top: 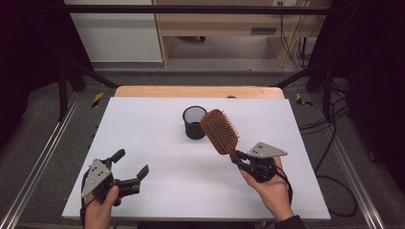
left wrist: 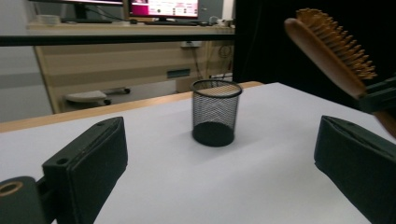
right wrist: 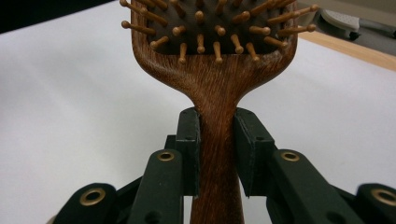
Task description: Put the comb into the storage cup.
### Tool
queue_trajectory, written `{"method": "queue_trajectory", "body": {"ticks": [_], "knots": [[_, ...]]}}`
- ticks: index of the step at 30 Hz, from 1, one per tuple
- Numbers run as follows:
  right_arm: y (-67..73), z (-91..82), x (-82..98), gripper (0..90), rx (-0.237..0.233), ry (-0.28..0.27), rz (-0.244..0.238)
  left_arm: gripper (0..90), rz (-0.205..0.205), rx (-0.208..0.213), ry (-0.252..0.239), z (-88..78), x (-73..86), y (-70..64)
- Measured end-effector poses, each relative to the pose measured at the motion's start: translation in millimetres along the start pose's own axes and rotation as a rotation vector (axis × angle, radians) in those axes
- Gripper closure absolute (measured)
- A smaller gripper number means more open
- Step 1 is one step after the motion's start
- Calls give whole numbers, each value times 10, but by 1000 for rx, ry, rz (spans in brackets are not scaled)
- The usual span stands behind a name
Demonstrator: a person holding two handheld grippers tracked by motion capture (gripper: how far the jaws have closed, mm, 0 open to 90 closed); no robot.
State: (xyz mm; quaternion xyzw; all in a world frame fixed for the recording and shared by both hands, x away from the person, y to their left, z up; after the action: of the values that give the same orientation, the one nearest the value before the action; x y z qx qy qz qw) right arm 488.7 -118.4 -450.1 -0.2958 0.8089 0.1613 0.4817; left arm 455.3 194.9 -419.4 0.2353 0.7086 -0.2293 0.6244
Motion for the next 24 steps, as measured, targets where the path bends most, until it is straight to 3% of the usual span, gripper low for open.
{"method": "queue_trajectory", "body": {"ticks": [7, 11, 16, 20, 24], "knots": [[59, 9, -147, 731, -13, -45, 4, 29, 10, 79, 11, 309, -202, -296], [105, 33, -208, 731, -22, -71, 5, 29, -7, 130, 18, 481, -331, -455], [166, 61, -275, 731, -37, -102, -1, 29, -10, 165, 20, 661, -478, -608], [216, 77, -296, 730, -51, -123, -2, 29, -35, 198, 20, 781, -568, -718], [251, 65, -301, 730, -64, -139, -5, 29, -32, 200, 21, 880, -621, -779]]}}
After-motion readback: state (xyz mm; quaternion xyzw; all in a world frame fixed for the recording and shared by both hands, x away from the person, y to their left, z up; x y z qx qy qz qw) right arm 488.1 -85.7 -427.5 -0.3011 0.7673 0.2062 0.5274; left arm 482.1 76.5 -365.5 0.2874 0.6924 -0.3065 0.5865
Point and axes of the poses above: each handheld gripper's, and its own axes: z roughly forward along the jaws, x roughly out of its underside, y roughly to its left, the point moved 9 cm from there along z, roughly forward along the jaws, and after that the axes turned 3 degrees about x, right-handed, at the moved point
